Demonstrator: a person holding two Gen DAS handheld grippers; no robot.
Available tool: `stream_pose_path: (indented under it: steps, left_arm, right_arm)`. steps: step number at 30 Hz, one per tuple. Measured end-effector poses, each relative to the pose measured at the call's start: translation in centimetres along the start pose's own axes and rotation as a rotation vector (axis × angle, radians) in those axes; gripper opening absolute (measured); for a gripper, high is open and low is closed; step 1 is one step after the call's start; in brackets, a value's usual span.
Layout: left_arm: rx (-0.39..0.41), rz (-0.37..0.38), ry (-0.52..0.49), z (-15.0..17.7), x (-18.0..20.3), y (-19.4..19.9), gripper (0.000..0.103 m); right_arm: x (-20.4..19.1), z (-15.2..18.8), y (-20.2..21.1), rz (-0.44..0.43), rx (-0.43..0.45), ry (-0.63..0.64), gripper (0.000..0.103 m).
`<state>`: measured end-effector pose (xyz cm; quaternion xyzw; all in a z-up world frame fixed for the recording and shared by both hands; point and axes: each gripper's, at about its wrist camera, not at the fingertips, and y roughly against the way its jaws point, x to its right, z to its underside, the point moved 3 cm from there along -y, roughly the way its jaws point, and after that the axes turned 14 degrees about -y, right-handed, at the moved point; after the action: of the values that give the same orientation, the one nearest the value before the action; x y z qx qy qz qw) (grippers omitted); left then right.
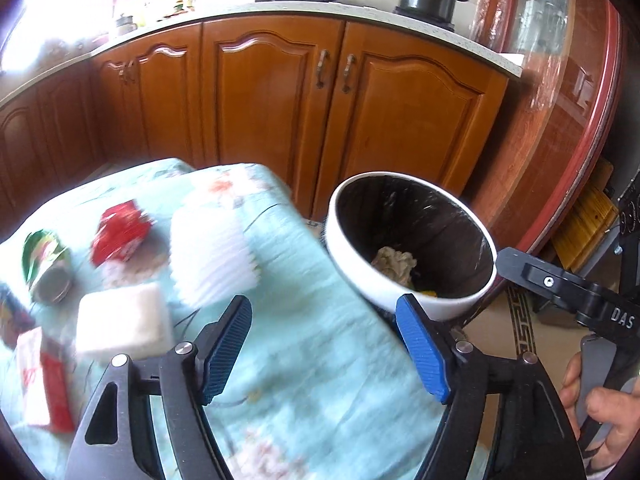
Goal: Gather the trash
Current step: 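Move both open tools back toward the table, then grasp the white milk carton with the left tool while the right tool grasps the white foam block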
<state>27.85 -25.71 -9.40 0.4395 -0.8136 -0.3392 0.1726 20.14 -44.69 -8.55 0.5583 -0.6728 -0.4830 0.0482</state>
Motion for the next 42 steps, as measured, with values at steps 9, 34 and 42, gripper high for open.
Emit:
stream_pose_path:
  steps: [9, 34, 42]
  left_arm:
    - [-0.018, -0.064, 0.079, 5.7, -3.2, 5.2, 0.076]
    - [-0.03, -0.297, 0.32, 12.7, -14.2, 14.0, 0.078]
    - [-0.09, -0.258, 0.336, 12.4, -16.4, 10.3, 0.078]
  right_arm:
    - [-3.9, 4.9, 0.0, -0.107, -0.067, 0.002, 0.098]
    - [-15.3, 11.6, -6.6, -0.214, -0.243, 0.198, 0.085]
    - [-16.8, 10.7, -11.0, -0.214, -0.283, 0.113, 0.071]
